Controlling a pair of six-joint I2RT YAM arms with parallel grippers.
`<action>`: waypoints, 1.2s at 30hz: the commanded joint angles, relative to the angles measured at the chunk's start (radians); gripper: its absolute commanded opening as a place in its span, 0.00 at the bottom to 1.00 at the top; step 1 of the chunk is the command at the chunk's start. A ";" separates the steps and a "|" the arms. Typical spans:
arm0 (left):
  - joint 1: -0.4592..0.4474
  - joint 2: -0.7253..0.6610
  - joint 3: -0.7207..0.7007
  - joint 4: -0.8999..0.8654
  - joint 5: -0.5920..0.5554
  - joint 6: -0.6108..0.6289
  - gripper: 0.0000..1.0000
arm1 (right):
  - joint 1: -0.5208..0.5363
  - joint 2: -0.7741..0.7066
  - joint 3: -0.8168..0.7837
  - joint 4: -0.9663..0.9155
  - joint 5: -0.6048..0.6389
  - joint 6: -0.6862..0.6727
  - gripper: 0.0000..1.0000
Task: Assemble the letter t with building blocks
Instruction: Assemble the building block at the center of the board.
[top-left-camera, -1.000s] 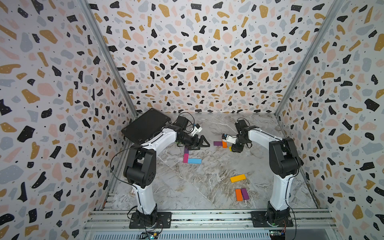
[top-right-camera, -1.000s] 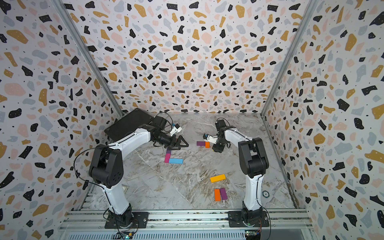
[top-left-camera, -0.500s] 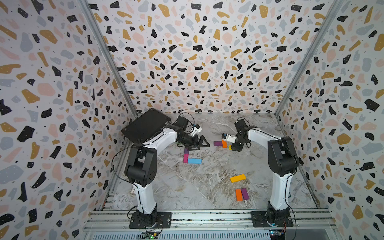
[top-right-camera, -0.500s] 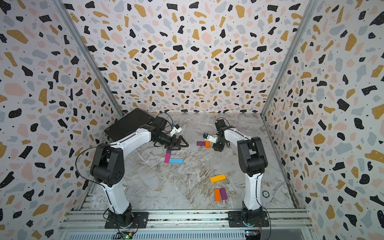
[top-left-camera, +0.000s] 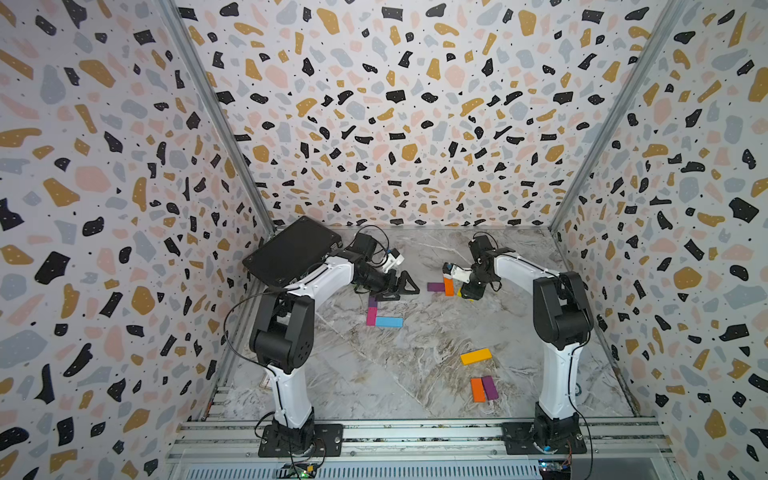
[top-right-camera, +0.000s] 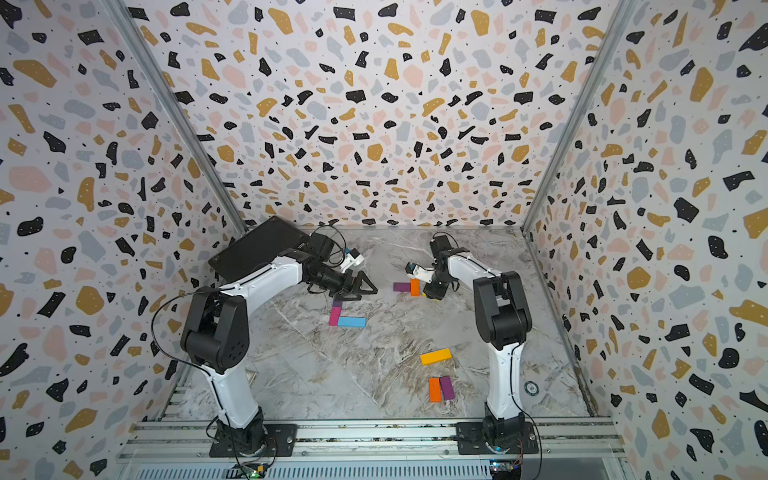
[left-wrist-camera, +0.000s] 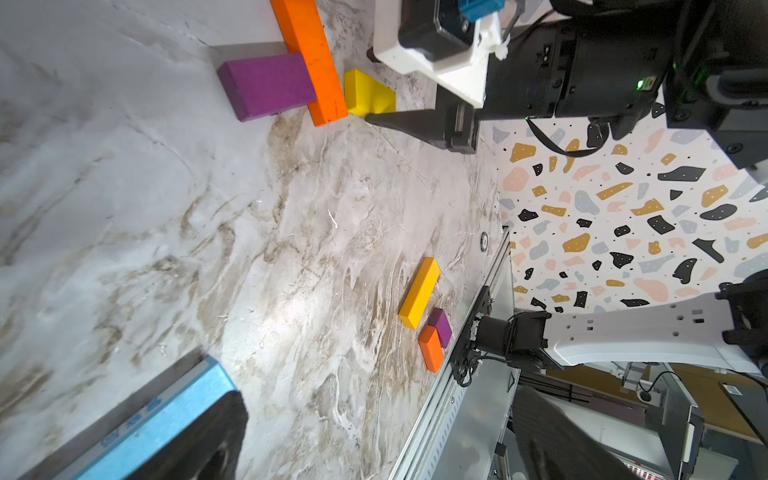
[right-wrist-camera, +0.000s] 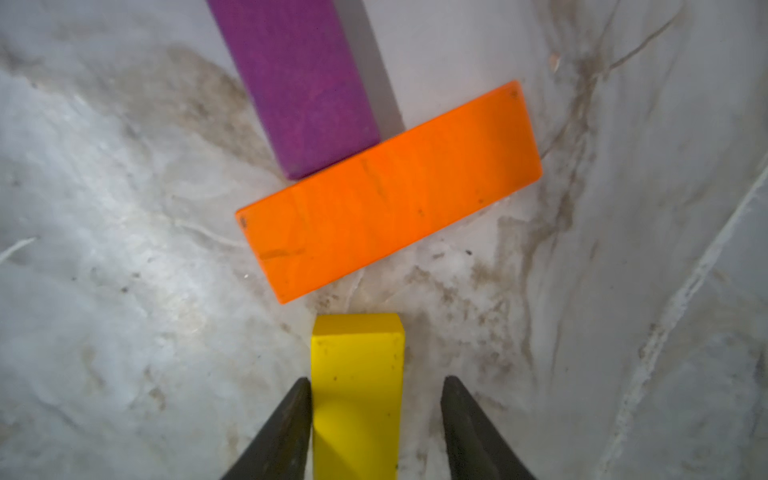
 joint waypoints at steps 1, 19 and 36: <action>0.006 0.013 -0.005 0.007 0.013 0.005 1.00 | -0.006 0.001 0.030 -0.071 -0.035 0.012 0.50; 0.008 0.025 -0.008 0.005 0.008 0.006 1.00 | -0.014 -0.016 -0.004 -0.031 -0.002 -0.043 0.36; 0.016 0.047 -0.003 0.042 0.024 -0.031 1.00 | -0.014 0.013 0.044 0.000 -0.014 -0.070 0.31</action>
